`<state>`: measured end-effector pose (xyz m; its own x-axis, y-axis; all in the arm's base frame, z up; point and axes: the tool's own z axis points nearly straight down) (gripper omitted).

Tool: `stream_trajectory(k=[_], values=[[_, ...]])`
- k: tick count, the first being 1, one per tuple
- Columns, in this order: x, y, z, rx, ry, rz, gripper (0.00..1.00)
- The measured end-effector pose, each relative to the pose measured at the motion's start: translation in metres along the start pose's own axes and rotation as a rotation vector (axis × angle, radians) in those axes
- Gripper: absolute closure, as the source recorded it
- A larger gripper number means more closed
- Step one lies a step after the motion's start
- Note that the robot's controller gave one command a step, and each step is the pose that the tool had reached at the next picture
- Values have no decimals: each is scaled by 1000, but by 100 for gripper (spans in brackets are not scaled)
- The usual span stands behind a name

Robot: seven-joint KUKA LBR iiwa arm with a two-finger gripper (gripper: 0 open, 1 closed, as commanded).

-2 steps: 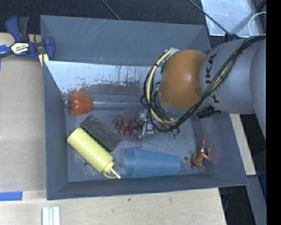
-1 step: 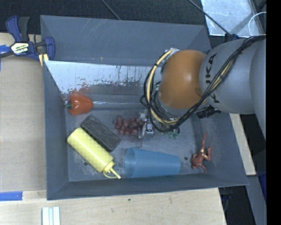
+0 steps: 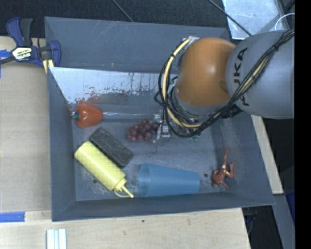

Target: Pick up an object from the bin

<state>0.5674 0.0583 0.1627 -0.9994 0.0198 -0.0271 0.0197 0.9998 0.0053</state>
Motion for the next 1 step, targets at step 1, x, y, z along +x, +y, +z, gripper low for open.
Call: stream_trajectory(k=[1], values=[[14,-13,35,3,16,7,100]])
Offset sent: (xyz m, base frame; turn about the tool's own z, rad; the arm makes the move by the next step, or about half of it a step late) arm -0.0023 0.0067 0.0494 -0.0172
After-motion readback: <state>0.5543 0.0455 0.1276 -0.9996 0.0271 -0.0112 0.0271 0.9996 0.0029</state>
